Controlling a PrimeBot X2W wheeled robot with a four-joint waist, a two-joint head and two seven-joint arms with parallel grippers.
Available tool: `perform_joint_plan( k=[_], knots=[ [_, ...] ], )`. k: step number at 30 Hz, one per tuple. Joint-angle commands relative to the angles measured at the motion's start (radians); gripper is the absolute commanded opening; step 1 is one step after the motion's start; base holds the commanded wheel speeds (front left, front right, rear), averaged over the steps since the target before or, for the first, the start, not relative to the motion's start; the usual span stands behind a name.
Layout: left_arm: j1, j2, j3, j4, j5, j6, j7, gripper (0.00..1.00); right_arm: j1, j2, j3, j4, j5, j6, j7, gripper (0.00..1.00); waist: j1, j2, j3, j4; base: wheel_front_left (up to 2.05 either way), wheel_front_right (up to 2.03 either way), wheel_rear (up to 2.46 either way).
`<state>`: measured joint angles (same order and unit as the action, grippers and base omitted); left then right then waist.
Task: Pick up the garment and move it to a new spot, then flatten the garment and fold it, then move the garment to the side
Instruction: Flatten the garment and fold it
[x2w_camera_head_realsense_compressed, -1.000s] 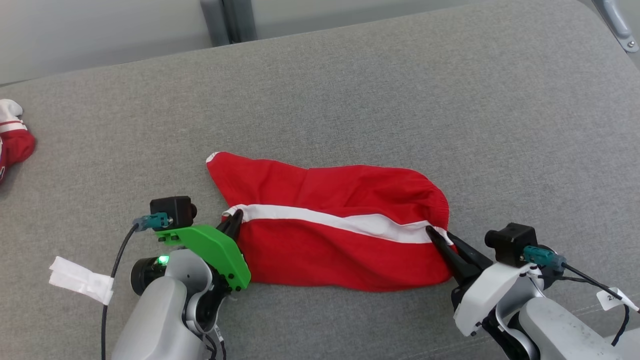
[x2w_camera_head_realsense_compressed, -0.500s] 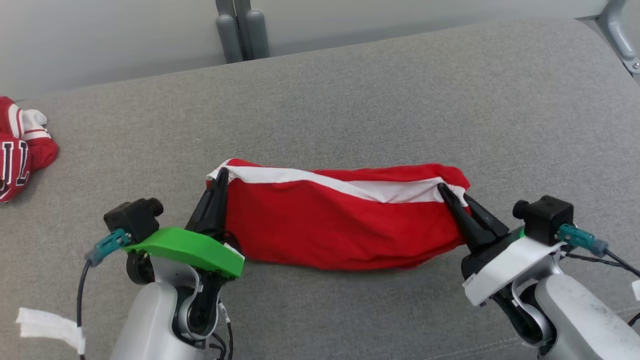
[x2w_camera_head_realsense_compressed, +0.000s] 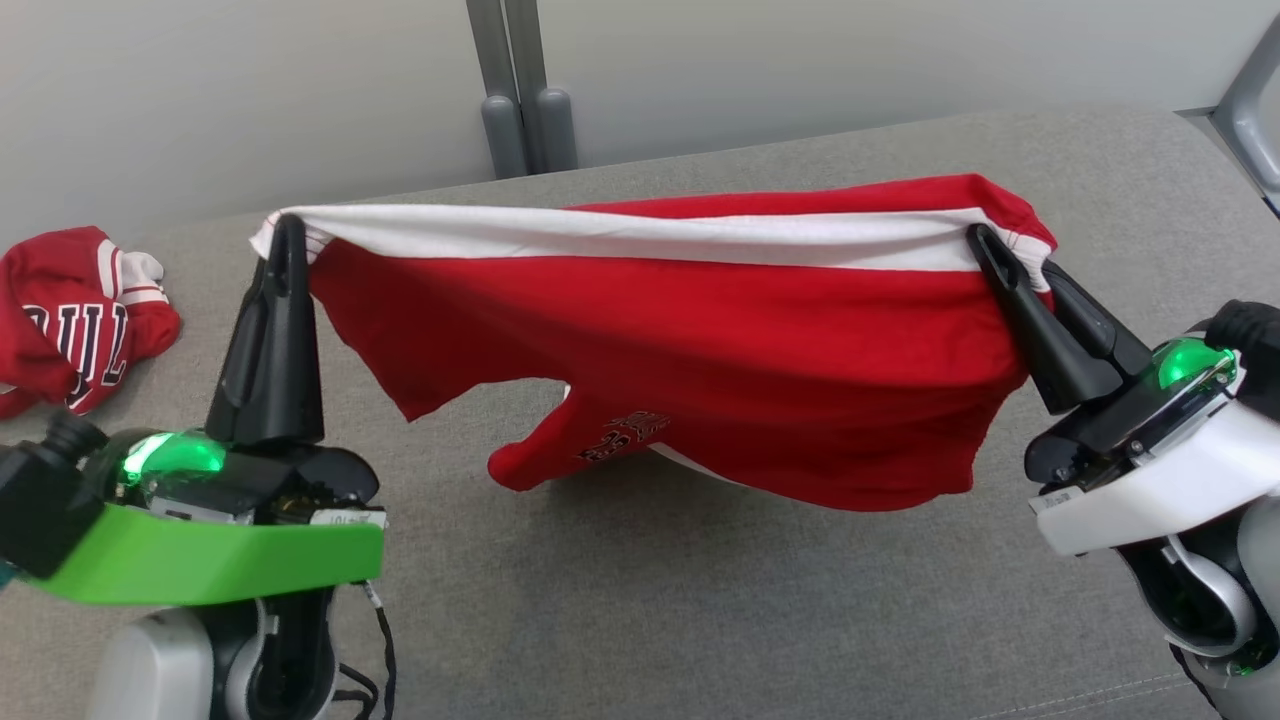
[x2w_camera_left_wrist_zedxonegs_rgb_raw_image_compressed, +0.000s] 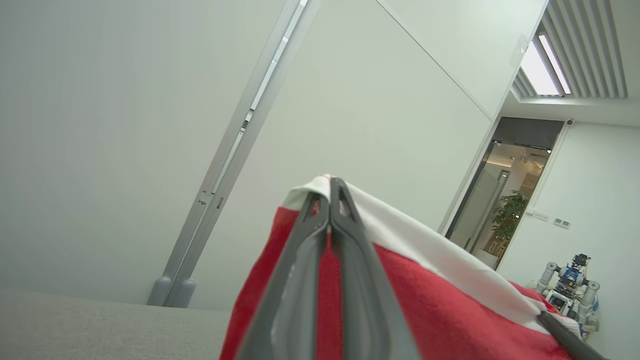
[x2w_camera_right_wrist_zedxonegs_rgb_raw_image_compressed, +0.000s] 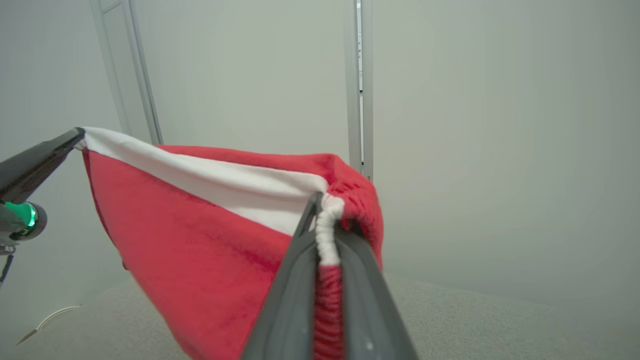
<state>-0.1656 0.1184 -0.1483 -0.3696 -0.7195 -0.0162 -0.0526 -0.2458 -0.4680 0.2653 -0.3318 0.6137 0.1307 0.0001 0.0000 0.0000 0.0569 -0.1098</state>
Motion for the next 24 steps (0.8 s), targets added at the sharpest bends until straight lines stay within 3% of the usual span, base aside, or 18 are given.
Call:
perform_joint_plan(
  k=[1,5,10,16,24],
  knots=[
    [-0.016,0.02,0.006,-0.035,0.014,0.009,0.024,0.0,0.0,-0.001,-0.014,-0.032,0.009,0.0,0.024,0.0,0.0,0.0,0.002,0.0,0.0,0.0,0.0],
    [-0.08,0.066,0.039,-0.073,0.014,0.03,0.082,0.0,-0.054,-0.021,-0.015,-0.064,-0.012,0.0,0.095,0.0,0.0,0.0,0.027,-0.001,0.0,0.0,0.0],
    [-0.222,0.111,0.074,0.035,0.015,0.029,0.123,0.0,-0.196,-0.04,0.062,0.03,-0.017,0.0,0.135,0.0,0.0,0.0,0.081,0.001,0.0,0.0,0.0],
    [-0.486,0.152,0.074,0.292,0.068,0.006,0.111,0.0,-0.486,0.002,0.176,0.273,-0.017,0.0,0.09,0.0,0.0,0.0,0.175,0.006,0.0,0.0,0.0],
    [-0.852,0.179,0.032,0.658,0.201,-0.019,-0.015,0.0,-0.886,0.173,0.204,0.733,-0.113,-0.001,-0.146,0.0,0.0,0.0,0.277,0.008,0.0,0.0,0.0]
  ],
)
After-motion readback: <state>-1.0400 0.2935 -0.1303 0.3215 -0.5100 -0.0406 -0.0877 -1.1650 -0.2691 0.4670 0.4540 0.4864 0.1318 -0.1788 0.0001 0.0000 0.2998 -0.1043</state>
